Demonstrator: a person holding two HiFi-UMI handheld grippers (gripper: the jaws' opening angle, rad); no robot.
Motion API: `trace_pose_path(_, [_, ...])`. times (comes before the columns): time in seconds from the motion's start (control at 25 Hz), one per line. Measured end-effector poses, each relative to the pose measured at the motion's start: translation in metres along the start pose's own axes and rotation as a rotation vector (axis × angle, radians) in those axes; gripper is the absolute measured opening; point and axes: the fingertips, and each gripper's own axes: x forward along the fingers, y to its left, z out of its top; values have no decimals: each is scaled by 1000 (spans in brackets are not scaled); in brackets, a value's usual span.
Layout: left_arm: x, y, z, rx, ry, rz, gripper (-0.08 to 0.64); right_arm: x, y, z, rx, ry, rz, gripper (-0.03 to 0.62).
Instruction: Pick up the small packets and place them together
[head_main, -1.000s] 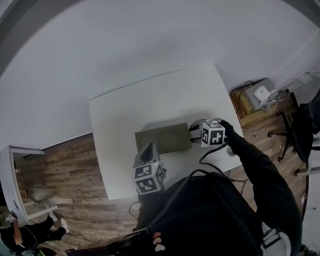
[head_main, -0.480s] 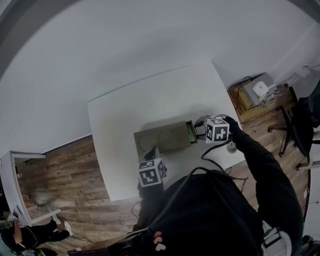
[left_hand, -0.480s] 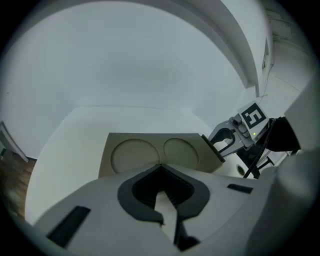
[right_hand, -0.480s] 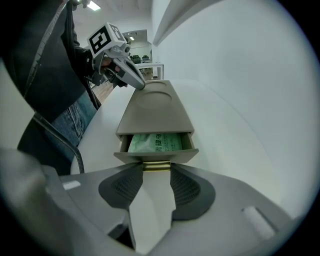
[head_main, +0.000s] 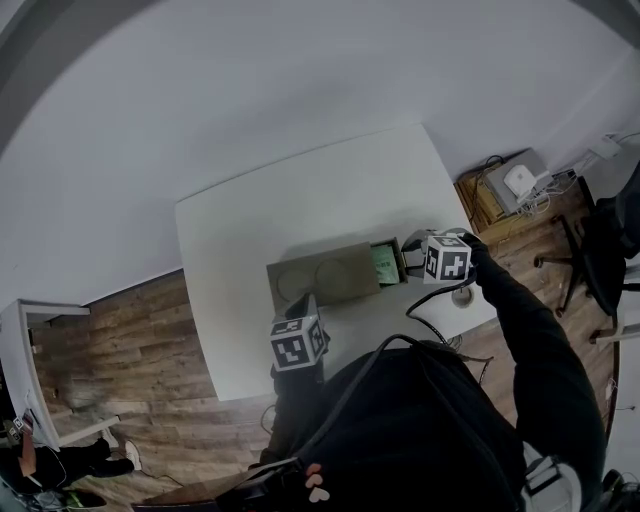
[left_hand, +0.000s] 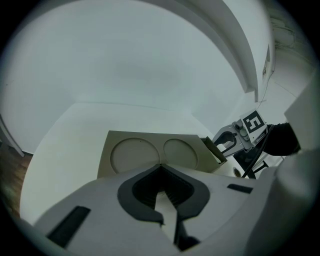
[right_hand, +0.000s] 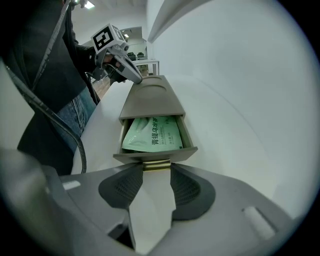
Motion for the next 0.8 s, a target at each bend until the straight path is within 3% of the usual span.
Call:
trace_pose_path(0.44, [1,2,3,-53,-15,-5,-2,-14,-7,-32,56,19,-28,167])
trace_pose_path(0.8, [2,1,4,-49,-16,5,-1,-22,-11,-51,75,34,-35,167])
